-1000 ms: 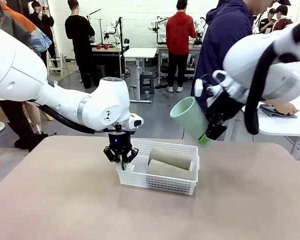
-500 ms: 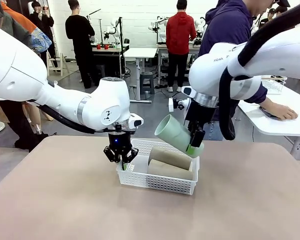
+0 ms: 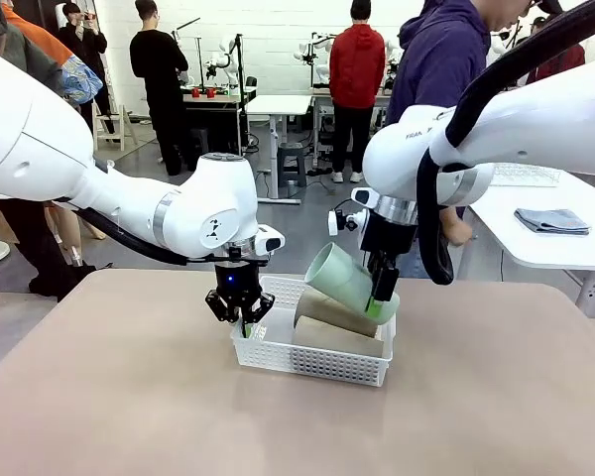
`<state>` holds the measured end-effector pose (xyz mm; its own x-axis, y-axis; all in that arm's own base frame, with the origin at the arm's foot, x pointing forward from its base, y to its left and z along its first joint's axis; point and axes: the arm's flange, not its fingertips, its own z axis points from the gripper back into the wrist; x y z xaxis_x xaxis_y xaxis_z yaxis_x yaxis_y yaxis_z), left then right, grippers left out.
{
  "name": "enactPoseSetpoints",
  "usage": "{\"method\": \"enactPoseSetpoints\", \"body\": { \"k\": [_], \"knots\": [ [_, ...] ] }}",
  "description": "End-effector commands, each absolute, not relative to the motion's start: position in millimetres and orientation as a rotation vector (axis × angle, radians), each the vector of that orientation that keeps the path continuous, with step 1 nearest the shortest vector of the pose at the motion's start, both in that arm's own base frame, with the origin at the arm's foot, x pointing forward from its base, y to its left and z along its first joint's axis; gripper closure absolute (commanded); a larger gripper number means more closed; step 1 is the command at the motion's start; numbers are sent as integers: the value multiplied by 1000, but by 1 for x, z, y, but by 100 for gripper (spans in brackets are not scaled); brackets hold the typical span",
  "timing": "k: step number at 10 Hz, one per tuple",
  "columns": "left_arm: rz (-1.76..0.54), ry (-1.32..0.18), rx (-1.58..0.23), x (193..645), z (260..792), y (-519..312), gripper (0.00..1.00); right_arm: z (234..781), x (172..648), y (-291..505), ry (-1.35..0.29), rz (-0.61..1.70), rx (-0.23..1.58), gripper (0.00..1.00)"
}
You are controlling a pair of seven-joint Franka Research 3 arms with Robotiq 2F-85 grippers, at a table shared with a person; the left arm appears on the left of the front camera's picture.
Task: Clean and organize the cups into the basket.
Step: Pick up the Reusable plastic cup from the right side of the table and stack it inside the Organizing basket in the center of the table.
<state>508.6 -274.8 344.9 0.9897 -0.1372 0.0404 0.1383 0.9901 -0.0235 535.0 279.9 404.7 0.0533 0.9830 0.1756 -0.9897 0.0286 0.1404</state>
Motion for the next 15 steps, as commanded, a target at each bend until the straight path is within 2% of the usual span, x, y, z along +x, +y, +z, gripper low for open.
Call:
{"method": "enactPoseSetpoints", "body": {
  "k": [1,5,6,7,11,13,15],
  "knots": [
    [-139,-39,-21,509,344,-272,100,400,544,286,30,1505,217,21],
    [-139,-39,-21,509,344,-272,100,384,552,287,59,1501,212,21],
    [-139,-39,-21,509,344,-272,100,385,551,286,59,1499,216,7],
    [-139,-39,-21,509,344,-272,100,385,551,286,56,1502,218,2],
    [-139,-39,-21,509,344,-272,100,389,547,285,27,1507,222,0],
    [-139,-39,-21,509,344,-272,100,423,536,251,-140,1516,300,0],
    [-139,-39,-21,509,344,-272,100,466,511,171,-420,1481,443,0]
  ]
}}
